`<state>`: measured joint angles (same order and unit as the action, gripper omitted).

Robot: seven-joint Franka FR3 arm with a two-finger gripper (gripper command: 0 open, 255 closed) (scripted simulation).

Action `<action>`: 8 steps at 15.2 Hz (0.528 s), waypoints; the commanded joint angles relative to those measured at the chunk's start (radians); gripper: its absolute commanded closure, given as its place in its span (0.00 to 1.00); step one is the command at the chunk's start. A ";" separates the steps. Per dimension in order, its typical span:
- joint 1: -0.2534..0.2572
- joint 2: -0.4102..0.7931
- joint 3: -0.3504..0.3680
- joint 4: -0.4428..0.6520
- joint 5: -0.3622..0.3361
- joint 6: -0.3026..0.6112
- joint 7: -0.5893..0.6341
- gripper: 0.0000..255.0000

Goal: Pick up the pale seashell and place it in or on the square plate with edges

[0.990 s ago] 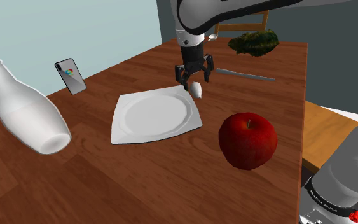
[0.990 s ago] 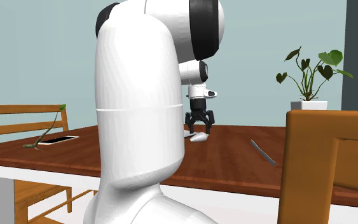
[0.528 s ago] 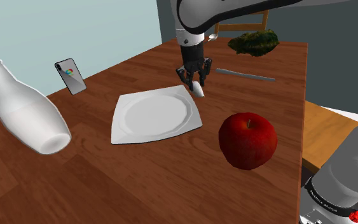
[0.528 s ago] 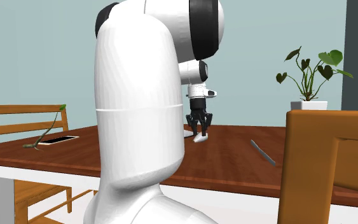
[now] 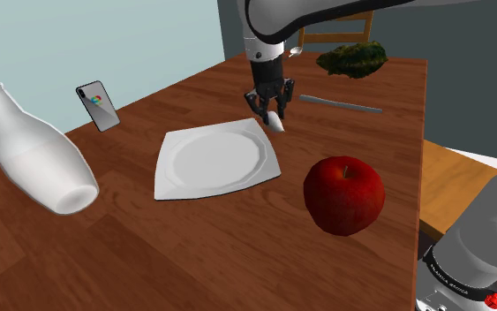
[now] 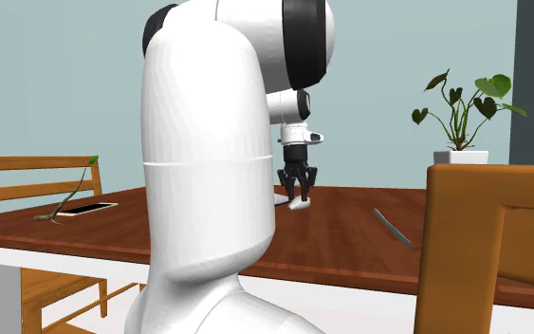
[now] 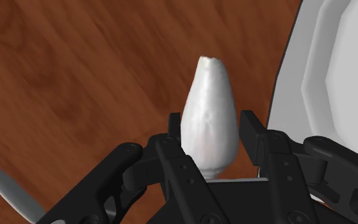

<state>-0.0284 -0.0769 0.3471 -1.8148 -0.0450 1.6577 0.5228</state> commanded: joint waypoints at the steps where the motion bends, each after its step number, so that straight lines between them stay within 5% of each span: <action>1: 0.000 0.002 0.000 0.024 -0.001 -0.024 -0.001 1.00; 8: 0.000 0.016 0.002 0.134 -0.005 -0.120 -0.002 1.00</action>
<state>-0.0280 -0.0630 0.3486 -1.6964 -0.0492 1.5514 0.5209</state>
